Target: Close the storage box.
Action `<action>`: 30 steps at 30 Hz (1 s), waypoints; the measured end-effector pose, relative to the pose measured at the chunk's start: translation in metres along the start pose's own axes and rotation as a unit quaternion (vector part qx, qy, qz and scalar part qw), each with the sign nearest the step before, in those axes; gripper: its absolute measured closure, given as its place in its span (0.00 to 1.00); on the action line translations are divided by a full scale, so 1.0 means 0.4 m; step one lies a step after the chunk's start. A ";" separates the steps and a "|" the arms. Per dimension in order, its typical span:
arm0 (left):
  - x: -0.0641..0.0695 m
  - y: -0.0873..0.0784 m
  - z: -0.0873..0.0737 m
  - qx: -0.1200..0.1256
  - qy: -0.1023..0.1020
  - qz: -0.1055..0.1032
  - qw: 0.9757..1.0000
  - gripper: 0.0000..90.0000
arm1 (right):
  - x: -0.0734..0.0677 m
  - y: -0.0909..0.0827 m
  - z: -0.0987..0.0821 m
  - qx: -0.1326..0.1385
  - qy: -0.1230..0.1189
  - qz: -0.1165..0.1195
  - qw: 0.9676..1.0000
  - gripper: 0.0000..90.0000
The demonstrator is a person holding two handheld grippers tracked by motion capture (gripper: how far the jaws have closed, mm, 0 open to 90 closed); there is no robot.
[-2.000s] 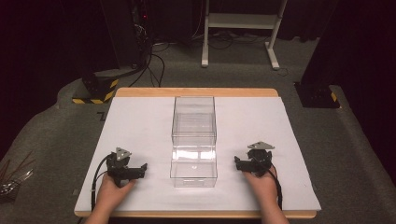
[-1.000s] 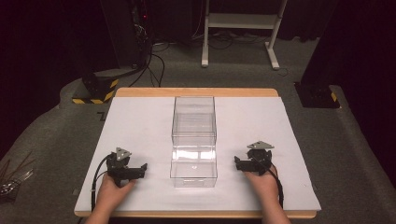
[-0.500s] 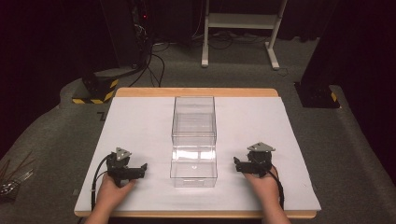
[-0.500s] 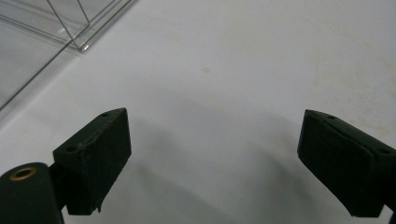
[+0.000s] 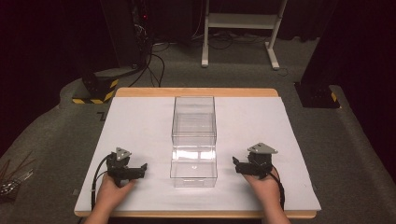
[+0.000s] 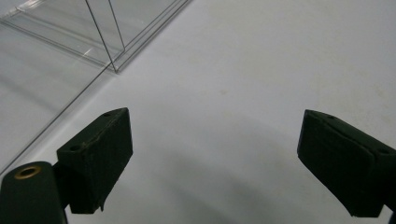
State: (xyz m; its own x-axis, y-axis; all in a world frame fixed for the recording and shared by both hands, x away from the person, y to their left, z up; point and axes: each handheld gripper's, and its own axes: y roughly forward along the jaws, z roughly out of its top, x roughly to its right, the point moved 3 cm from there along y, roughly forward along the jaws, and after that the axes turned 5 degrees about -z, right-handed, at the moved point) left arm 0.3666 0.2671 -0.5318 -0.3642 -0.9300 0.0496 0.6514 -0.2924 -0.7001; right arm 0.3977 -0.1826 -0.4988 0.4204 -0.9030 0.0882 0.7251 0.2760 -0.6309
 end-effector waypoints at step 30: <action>0.000 0.000 0.000 0.000 0.000 -0.001 1.000 0.01 | -0.068 -0.085 0.052 0.061 -0.018 0.027 0.998 0.12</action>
State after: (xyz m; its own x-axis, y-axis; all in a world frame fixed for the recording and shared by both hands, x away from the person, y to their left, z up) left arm 0.3665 0.2671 -0.5318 -0.3644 -0.9298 0.0510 0.6504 -0.2933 -0.7007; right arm 0.3729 -0.1607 -0.4637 0.4779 -0.8742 0.0863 0.7610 0.3629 -0.5378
